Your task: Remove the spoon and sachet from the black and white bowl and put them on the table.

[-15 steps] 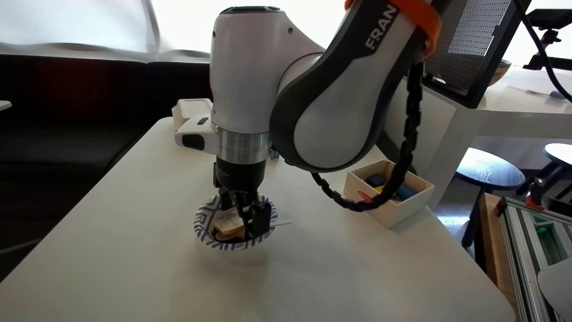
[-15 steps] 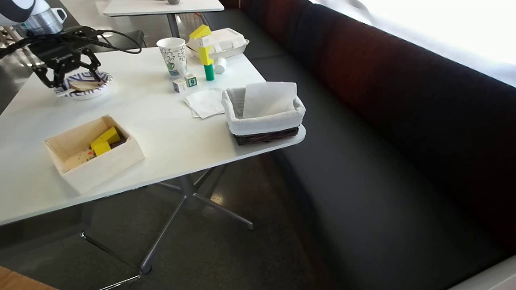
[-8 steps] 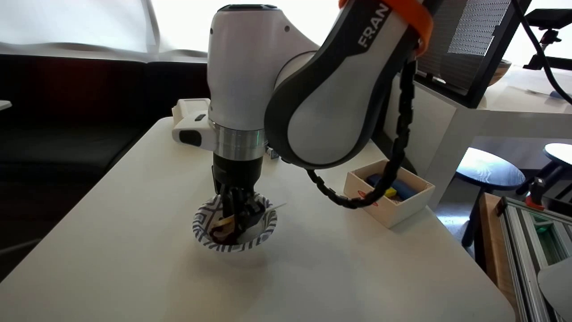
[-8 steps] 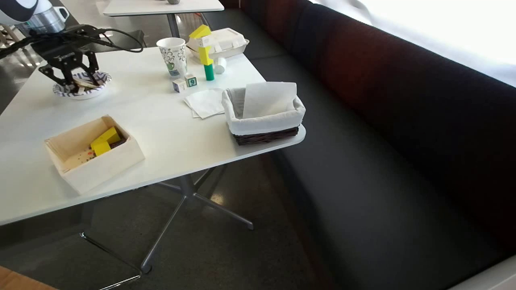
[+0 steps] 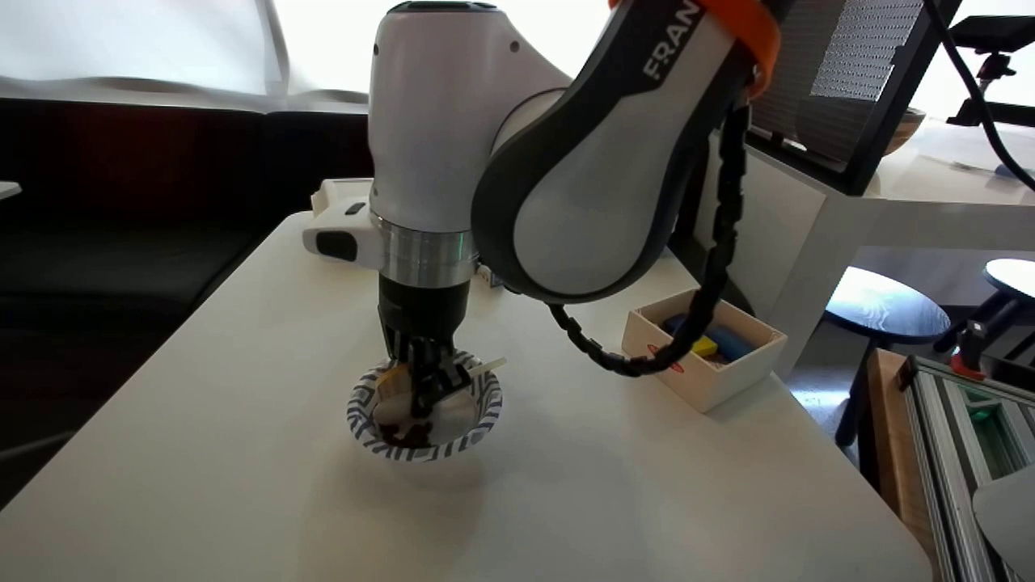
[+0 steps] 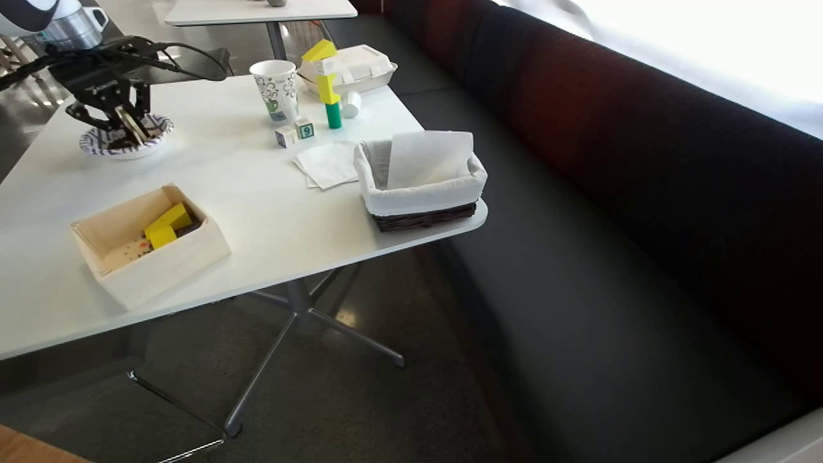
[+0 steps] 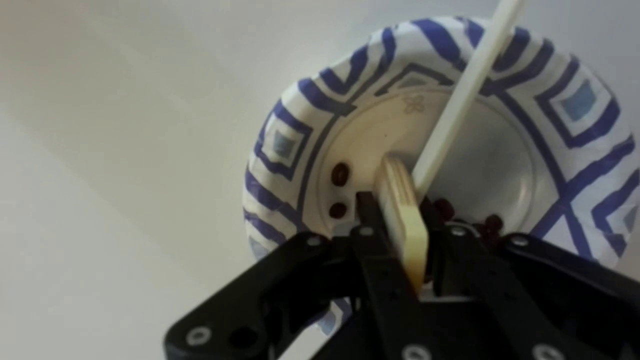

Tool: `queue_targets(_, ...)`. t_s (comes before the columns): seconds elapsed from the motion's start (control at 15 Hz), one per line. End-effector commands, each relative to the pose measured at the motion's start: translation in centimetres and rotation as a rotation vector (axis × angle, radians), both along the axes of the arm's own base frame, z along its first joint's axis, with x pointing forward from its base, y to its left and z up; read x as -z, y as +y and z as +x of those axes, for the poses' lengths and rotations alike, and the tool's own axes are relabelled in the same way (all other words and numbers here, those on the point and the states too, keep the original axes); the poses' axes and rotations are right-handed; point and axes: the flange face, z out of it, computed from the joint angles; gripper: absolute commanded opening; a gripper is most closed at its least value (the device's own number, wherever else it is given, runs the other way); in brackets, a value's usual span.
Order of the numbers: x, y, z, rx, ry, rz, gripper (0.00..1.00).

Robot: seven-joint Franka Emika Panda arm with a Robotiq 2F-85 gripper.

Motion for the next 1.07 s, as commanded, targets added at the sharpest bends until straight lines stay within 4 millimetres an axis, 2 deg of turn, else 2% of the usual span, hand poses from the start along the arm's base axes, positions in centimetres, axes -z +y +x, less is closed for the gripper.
queue_targets(0.0, -0.7, 0.8, -0.6, 0.017, 0.017, 0.004, 0.05)
queue_targets(0.33, -4.0, 1.4, -1.0, 0.148, -0.026, 0.066, 0.05)
queue_targets(0.47, -5.8, 0.1, -0.3, 0.257, -0.092, 0.085, 0.05)
queue_targets(0.53, -4.2, 1.4, 0.4, 0.169, -0.051, 0.069, 0.05)
queue_targets(0.6, -4.9, 1.1, 0.6, 0.182, -0.065, 0.07, 0.21)
queue_targets(0.87, -4.5, 1.3, 0.5, 0.178, -0.058, 0.071, 0.21)
queue_targets(0.93, -4.4, 1.3, 0.5, 0.178, -0.057, 0.071, 0.05)
queue_targets(1.0, -4.8, 0.4, 1.0, 0.201, -0.09, 0.064, 0.05)
